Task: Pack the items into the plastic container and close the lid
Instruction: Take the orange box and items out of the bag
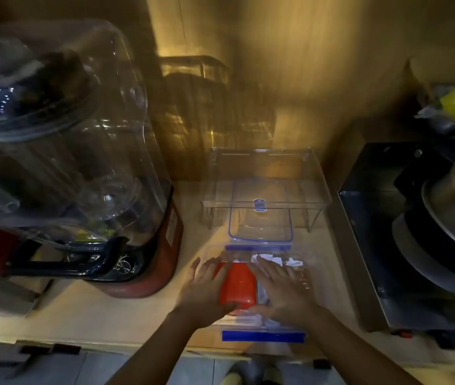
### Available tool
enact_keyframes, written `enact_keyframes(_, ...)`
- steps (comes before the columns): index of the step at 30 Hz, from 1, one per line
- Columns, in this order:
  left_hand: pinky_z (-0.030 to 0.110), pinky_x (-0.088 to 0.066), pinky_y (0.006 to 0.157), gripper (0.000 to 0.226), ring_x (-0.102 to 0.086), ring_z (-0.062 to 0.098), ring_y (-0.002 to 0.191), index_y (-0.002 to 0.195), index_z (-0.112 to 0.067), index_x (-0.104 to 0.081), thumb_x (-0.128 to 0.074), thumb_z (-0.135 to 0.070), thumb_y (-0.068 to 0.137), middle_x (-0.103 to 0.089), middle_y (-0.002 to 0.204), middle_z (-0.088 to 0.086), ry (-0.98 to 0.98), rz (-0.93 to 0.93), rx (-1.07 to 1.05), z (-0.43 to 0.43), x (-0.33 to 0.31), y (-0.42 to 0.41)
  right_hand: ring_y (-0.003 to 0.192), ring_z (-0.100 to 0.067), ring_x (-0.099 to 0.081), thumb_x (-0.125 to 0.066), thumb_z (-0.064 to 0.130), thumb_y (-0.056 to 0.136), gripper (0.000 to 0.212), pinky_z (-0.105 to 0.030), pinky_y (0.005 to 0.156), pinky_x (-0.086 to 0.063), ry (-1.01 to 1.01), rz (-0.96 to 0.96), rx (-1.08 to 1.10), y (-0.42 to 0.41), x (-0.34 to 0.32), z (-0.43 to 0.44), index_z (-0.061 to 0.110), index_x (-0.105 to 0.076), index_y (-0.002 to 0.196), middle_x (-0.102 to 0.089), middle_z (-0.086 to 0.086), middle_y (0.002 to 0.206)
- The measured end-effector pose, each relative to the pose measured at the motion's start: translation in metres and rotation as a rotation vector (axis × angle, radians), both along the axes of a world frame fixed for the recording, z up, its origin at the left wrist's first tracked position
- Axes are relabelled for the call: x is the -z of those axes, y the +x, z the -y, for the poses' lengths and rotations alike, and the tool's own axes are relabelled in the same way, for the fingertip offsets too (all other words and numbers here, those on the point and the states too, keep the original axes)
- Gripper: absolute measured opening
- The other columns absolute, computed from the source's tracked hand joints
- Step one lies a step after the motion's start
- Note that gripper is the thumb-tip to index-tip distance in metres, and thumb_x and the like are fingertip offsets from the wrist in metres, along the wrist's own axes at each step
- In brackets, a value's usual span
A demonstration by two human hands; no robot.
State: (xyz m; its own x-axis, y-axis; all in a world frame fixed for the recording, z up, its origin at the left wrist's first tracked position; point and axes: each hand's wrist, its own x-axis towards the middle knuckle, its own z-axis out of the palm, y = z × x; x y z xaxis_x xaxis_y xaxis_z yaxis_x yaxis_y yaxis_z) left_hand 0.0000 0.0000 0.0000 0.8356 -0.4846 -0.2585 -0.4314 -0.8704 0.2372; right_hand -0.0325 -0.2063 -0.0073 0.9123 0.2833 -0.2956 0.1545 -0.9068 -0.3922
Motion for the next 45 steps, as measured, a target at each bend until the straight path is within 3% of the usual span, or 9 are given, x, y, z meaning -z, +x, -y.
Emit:
enact_keyframes(10,0.061,0.012,0.111,0.112,-0.008,0.037,0.144,0.146,-0.024,0.012,-0.061,-0.065,0.072,-0.008,0.157,0.019,0.278,0.054,0.178,0.014,-0.003,0.013,0.145,-0.023,-0.008,-0.072,0.06,0.063,0.117,-0.046,0.116,-0.005,0.058,-0.162,0.013,0.021,0.009,-0.003,0.031,0.006,0.147,-0.008,-0.001,0.159)
enact_keyframes(15,0.057,0.017,0.108,0.108,-0.017,0.033,0.143,0.147,-0.023,0.007,-0.057,-0.068,0.073,-0.015,0.157,0.014,0.193,0.113,0.24,0.016,-0.004,0.017,0.141,-0.02,-0.017,-0.071,0.06,0.062,0.114,-0.042,0.113,-0.01,0.15,-0.125,0.039,0.018,0.01,-0.001,0.038,0.004,0.145,-0.02,0.002,0.155)
enact_keyframes(26,0.046,0.007,0.115,0.109,-0.024,0.024,0.141,0.146,-0.017,-0.008,-0.063,-0.069,0.067,-0.028,0.152,0.007,-0.001,0.085,0.236,0.016,-0.001,0.022,0.141,-0.014,-0.011,-0.074,0.059,0.062,0.112,-0.044,0.116,-0.014,0.327,-0.13,0.058,0.011,-0.018,-0.003,0.059,0.016,0.128,-0.012,0.007,0.156)
enact_keyframes(30,0.037,-0.016,0.114,0.102,-0.039,0.02,0.13,0.139,-0.022,-0.023,-0.068,-0.068,0.06,-0.042,0.142,0.003,-0.281,0.011,0.095,0.004,-0.007,0.017,0.141,-0.01,-0.007,-0.075,0.061,0.058,0.11,-0.047,0.116,-0.018,0.427,-0.121,0.158,0.007,-0.022,0.0,0.071,0.016,0.118,-0.007,0.01,0.157)
enact_keyframes(34,0.029,-0.044,0.095,0.099,-0.049,0.012,0.117,0.133,-0.034,-0.022,-0.078,-0.059,0.055,-0.046,0.131,-0.005,-0.515,-0.078,-0.11,-0.008,-0.007,0.009,0.139,-0.007,-0.014,-0.074,0.056,0.065,0.102,-0.044,0.114,-0.023,0.421,-0.074,0.275,0.004,-0.014,0.005,0.051,-0.004,0.139,-0.018,0.012,0.155)
enact_keyframes(36,0.029,-0.051,0.09,0.1,-0.051,0.009,0.112,0.13,-0.04,-0.021,-0.08,-0.06,0.052,-0.046,0.128,-0.012,-0.587,-0.109,-0.222,-0.009,-0.008,0.005,0.139,-0.008,-0.022,-0.068,0.051,0.075,0.082,-0.038,0.114,-0.023,0.352,-0.011,0.296,0.003,-0.008,0.008,0.035,-0.023,0.143,-0.029,0.009,0.152)
enact_keyframes(40,0.02,-0.049,0.08,0.097,-0.05,-0.007,0.102,0.12,-0.048,-0.022,-0.079,-0.065,0.044,-0.044,0.113,-0.029,-0.738,-0.119,-0.42,-0.01,-0.016,0.0,0.128,-0.019,-0.043,-0.057,0.035,0.088,0.041,-0.032,0.106,-0.029,0.149,0.137,0.283,0.005,-0.002,0.003,0.017,-0.053,0.124,-0.052,-0.002,0.134)
enact_keyframes(42,0.011,-0.046,0.074,0.092,-0.047,-0.015,0.1,0.113,-0.051,-0.025,-0.084,-0.055,0.042,-0.043,0.109,-0.032,-0.8,-0.133,-0.49,-0.009,-0.021,-0.002,0.123,-0.021,-0.047,-0.054,0.033,0.089,0.038,-0.034,0.106,-0.033,0.095,0.18,0.3,0.006,-0.001,-0.006,0.014,-0.055,0.122,-0.056,-0.005,0.13)
enact_keyframes(45,0.0,-0.044,0.062,0.09,-0.042,-0.026,0.098,0.109,-0.05,-0.029,-0.085,-0.047,0.039,-0.044,0.108,-0.028,-0.908,-0.156,-0.578,-0.006,-0.029,-0.007,0.12,-0.021,-0.049,-0.049,0.033,0.089,0.038,-0.037,0.107,-0.035,0.05,0.222,0.053,0.009,0.003,-0.021,0.016,-0.055,0.123,-0.058,-0.005,0.127)
